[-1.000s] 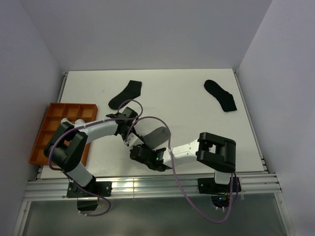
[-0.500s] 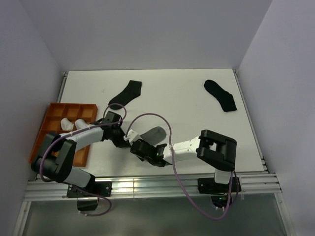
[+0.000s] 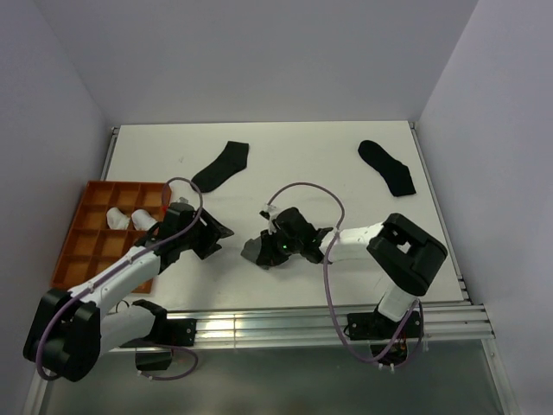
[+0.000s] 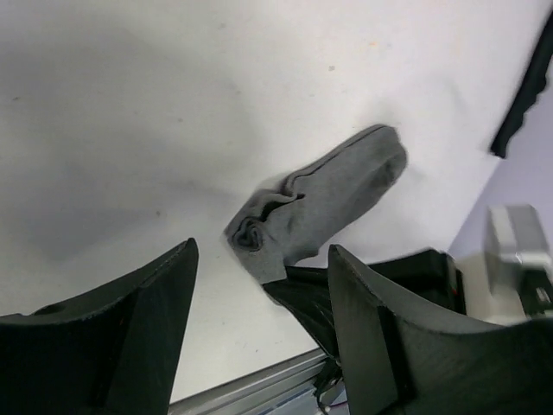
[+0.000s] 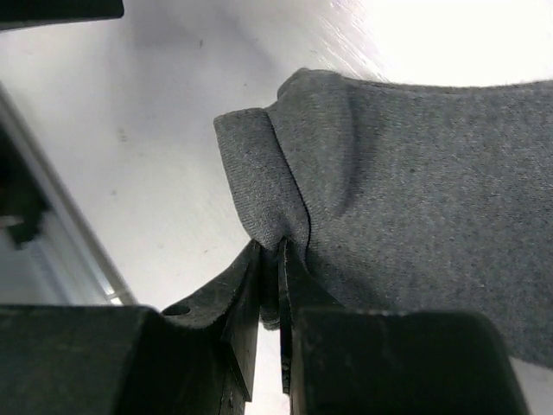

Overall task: Roll the socks
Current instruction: Roll the sock at the center of the board.

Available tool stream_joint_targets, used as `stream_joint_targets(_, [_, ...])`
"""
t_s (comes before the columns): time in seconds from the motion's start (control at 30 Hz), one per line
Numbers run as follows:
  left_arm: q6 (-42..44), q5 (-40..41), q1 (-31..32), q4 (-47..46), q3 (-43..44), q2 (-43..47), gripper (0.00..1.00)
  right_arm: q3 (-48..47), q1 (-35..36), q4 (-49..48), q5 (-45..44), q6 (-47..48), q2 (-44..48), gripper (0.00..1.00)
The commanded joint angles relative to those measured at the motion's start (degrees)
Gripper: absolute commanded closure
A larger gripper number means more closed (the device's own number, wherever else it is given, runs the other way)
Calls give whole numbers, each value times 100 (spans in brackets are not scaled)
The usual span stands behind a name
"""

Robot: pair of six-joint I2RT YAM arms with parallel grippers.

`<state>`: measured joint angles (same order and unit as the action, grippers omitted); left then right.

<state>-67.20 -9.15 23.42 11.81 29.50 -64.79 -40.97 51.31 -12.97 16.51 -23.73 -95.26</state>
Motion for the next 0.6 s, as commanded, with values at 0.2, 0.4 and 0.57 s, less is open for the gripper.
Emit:
stream_joint_targets(0.2, [-311,185,619,-944,-567,196,34,1099,-1095,-2452,2259,-1993,-624,100])
stream_joint_targets(0.4, [-461,150,1059,-1418,-559,-401,36,1398,-1492,-3105,2541,-2593,-1028,100])
stream_joint_targets(0.57, [-417,194,1331,-1542,-305,-894,39,1522,-1764,-3703,2752,-3023,-1485,100])
